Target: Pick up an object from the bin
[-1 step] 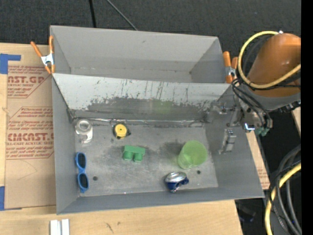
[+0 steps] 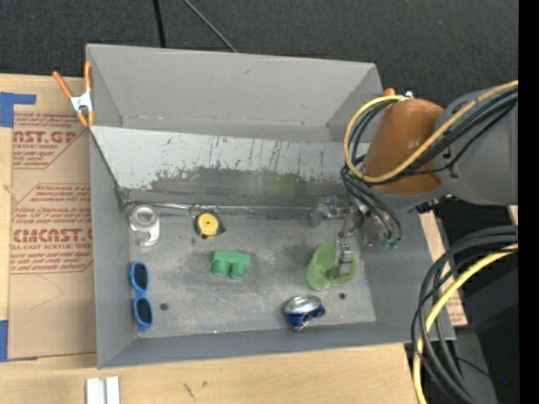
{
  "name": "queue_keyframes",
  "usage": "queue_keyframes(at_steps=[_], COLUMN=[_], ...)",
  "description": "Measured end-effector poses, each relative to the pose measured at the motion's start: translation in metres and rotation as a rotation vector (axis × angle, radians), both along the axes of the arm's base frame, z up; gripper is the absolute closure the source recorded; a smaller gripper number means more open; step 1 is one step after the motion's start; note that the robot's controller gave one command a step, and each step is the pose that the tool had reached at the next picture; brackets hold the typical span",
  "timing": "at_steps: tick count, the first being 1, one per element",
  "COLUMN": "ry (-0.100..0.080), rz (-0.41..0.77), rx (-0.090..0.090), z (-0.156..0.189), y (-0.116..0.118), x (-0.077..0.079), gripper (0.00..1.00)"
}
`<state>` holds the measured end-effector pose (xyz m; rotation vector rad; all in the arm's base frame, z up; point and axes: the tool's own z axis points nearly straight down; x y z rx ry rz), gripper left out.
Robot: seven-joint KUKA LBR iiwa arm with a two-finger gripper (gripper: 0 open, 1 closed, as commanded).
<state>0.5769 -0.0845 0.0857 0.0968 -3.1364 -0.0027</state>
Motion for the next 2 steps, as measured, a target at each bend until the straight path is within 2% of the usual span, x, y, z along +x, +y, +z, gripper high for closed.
queue_keyframes(at_steps=[1,2], ry=[-0.005,-0.015], rz=[-0.001,0.008], rx=[-0.002,-0.003], z=[0.005,0.137], y=[-0.001,0.007], x=[0.001,-0.003], gripper=[1.00,1.00])
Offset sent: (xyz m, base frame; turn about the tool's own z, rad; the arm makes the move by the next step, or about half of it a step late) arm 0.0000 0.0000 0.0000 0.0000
